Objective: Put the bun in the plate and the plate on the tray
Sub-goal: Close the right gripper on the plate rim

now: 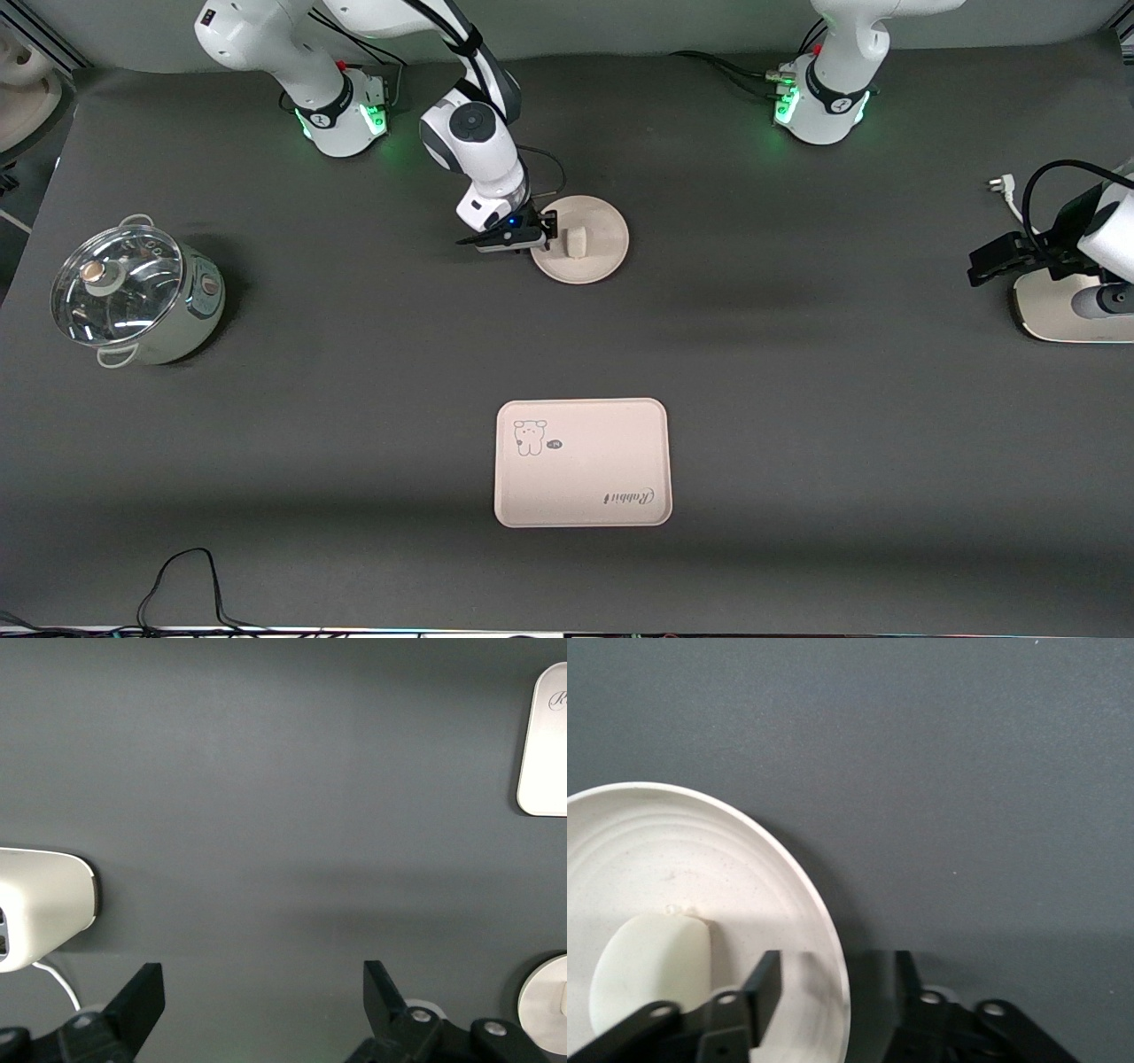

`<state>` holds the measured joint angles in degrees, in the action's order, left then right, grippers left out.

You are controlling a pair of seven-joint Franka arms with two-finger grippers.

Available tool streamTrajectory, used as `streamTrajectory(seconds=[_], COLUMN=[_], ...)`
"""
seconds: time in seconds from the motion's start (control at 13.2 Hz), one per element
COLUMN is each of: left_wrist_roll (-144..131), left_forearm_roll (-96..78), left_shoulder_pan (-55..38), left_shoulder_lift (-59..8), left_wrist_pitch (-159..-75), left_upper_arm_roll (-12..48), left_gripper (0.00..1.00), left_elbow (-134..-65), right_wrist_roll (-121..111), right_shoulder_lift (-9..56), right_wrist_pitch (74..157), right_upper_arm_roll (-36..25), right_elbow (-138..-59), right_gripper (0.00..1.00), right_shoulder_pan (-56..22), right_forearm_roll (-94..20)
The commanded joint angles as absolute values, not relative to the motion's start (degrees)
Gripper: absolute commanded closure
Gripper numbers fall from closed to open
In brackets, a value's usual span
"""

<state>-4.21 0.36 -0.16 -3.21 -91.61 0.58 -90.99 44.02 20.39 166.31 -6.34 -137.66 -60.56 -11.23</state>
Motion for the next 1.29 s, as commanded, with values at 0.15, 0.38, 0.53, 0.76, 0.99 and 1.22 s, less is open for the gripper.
streamTrajectory(seconds=[0.15, 0.38, 0.53, 0.76, 0.99, 1.22], left_wrist_roll=[-3.34, -3.34, -3.34, -3.43, -3.34, -3.43], left_forearm_roll=[1.05, 1.05, 1.05, 1.05, 1.05, 1.05], left_shoulder_pan=[-0.70, -0.70, -0.70, -0.62, -0.70, -0.70], left_shoulder_lift=[-2.02, -2.02, -2.02, -2.02, -2.02, -2.02], left_wrist_pitch=[-92.20, -92.29, -92.29, -92.20, -92.20, -92.20], left_upper_arm_roll=[0.35, 0.35, 0.35, 0.35, 0.35, 0.35], left_gripper=[0.00, 0.00, 0.00, 0.00, 0.00, 0.00], left_elbow=[-91.76, -91.76, -91.76, -91.76, -91.67, -91.67], right_wrist_roll=[40.70, 40.69, 40.69, 40.52, 40.34, 33.51], right_shoulder_lift=[19.60, 19.51, 19.51, 19.51, 17.51, 7.77], right_wrist_pitch=[165.24, 165.23, 165.23, 165.23, 164.36, 153.15], right_upper_arm_roll=[-6.33, -6.33, -6.33, -6.33, -6.33, -6.94], right_elbow=[-137.55, -137.55, -137.55, -137.55, -137.46, -137.37], right_gripper=[0.75, 0.84, 0.98, 1.00, 1.00, 1.00], right_shoulder_pan=[-60.47, -60.47, -60.38, -60.38, -60.12, -56.79], right_forearm_roll=[-12.57, -12.66, -12.66, -12.57, -12.57, -12.74])
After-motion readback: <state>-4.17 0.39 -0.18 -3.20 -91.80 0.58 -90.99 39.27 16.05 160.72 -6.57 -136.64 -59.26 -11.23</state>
